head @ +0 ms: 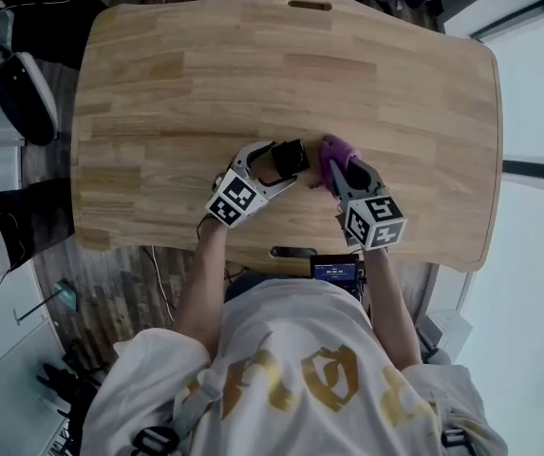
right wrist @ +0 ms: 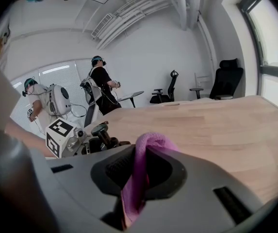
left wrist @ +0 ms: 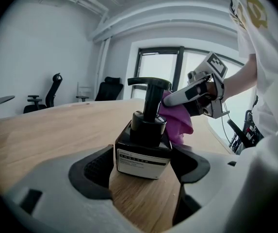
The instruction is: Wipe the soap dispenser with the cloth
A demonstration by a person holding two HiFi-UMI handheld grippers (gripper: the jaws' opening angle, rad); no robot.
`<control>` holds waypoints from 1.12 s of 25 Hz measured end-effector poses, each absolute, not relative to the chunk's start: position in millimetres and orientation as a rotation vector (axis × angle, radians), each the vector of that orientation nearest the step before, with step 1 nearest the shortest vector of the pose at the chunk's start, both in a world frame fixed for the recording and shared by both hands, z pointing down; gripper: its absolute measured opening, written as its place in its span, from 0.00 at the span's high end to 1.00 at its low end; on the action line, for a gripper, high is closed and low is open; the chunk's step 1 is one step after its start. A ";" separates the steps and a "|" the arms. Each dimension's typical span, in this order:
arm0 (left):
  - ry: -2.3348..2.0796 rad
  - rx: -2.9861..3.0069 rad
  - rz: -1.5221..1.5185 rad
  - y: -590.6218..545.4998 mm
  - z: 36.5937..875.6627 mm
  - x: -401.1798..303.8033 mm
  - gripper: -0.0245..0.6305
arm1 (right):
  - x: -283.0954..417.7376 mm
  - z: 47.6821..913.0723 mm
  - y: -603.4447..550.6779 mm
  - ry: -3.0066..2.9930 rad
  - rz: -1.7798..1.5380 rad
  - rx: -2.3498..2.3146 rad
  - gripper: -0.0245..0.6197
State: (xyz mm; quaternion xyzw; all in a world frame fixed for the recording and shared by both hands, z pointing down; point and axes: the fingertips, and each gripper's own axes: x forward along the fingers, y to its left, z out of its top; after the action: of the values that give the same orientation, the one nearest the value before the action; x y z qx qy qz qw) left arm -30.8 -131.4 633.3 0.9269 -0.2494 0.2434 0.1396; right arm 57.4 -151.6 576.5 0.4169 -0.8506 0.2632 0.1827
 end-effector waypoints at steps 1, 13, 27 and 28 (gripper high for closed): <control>-0.708 2.686 0.713 -131.9 634.3 -28.9 0.45 | 58.2 577.0 -153.1 -2.398 0.744 1.177 0.88; -0.621 2.758 0.752 -133.9 640.1 -19.6 0.45 | 59.8 584.4 -162.8 -2.386 0.767 1.171 0.88; -0.558 2.855 0.797 -139.3 641.1 0.6 0.43 | 65.7 588.7 -164.8 -2.373 0.784 1.178 0.88; -0.570 2.855 0.817 -139.9 642.5 1.3 0.43 | 66.0 588.8 -164.8 -2.373 0.784 1.179 0.88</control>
State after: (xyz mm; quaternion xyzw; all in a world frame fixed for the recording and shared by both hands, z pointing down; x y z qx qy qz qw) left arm 1.3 -139.9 642.5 0.9425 -0.1882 0.2698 0.0589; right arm 66.0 -164.8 588.8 0.4191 -0.8434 0.2788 0.1879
